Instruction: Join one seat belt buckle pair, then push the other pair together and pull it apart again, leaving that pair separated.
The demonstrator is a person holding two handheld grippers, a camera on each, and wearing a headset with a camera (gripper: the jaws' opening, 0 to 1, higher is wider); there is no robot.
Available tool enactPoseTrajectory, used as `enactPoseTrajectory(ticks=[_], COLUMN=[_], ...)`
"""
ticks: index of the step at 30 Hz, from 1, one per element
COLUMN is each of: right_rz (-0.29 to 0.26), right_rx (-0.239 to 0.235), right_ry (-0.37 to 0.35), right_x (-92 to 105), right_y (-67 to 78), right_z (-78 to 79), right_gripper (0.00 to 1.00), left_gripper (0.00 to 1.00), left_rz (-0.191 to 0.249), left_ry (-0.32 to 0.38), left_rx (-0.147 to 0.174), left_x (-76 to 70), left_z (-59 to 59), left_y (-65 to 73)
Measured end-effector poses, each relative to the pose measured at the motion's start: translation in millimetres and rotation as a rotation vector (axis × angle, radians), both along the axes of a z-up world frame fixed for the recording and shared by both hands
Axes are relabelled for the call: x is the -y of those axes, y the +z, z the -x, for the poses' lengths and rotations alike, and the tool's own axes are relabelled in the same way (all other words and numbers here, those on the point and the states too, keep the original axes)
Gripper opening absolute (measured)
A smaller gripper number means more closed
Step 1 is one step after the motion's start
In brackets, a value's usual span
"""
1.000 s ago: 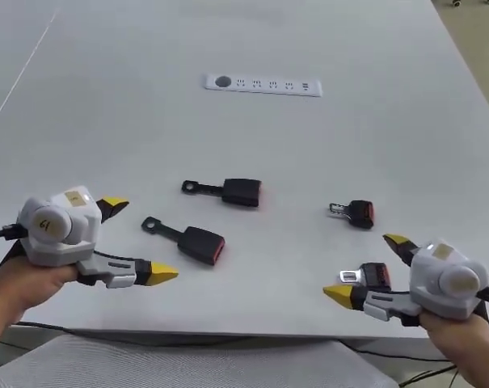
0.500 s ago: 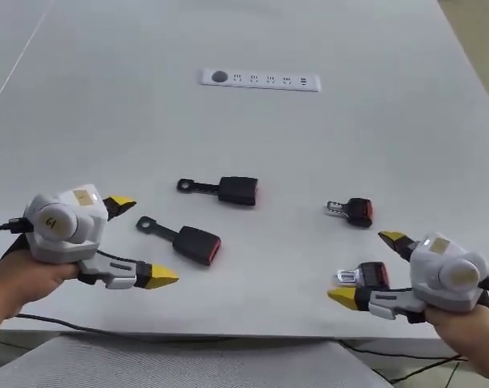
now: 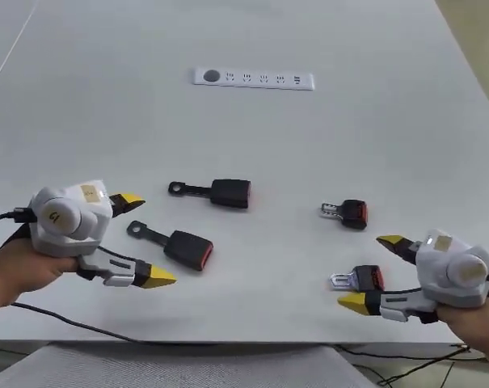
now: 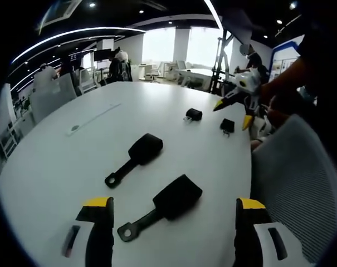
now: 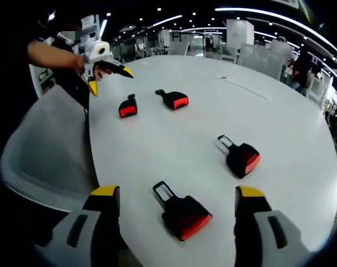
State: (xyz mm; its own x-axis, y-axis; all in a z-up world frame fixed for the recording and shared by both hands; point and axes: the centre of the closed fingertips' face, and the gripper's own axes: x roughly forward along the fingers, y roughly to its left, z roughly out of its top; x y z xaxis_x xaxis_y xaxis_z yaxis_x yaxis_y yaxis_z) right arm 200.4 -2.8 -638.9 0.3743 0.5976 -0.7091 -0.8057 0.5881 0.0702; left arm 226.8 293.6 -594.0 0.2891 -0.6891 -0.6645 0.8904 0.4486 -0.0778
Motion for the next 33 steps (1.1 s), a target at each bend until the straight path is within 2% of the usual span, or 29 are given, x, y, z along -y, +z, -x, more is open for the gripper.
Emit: enactPoseTrajectory(ticks=[7, 14, 20, 26, 28, 29, 31, 33], right_rz=[0.027, 0.061, 0.077, 0.081, 0.095, 0.119, 0.119, 0.123], right_rx=[-0.034, -0.056, -0.082, -0.106, -0.108, -0.119, -0.125, -0.129], right_ry=[0.055, 0.116, 0.176, 0.228, 0.258, 0.280, 0.292, 0.310], right_x=[8.7, 16.8, 19.0, 17.2, 18.3, 21.1, 20.5, 20.0], right_y=[-7.5, -16.6, -23.0, -22.2, -22.8, -25.0, -26.2, -27.0], right_z=[3.1, 6.1, 9.5, 14.1, 15.6, 17.3, 18.0, 18.4], right_gripper=[0.81, 0.79, 0.77, 0.74, 0.72, 0.71, 0.71, 0.70], left_gripper=[0.91, 0.89, 0.86, 0.81, 0.78, 0.77, 0.74, 0.74], left_rz=[-0.032, -0.105, -0.147, -0.193, -0.197, -0.206, -0.237, -0.236], left_ry=[-0.062, -0.151, -0.208, -0.256, -0.274, -0.288, -0.317, -0.330], left_rx=[-0.006, -0.019, -0.022, -0.026, -0.031, -0.032, -0.035, -0.037], left_x=[6.9, 12.4, 17.5, 20.8, 23.7, 24.4, 24.0, 27.0], left_z=[1.8, 7.2, 5.5, 0.4, -0.8, -1.1, -0.6, -0.4], left_y=[-7.2, -20.8, -30.9, -44.3, -48.0, -51.2, -58.4, -60.7])
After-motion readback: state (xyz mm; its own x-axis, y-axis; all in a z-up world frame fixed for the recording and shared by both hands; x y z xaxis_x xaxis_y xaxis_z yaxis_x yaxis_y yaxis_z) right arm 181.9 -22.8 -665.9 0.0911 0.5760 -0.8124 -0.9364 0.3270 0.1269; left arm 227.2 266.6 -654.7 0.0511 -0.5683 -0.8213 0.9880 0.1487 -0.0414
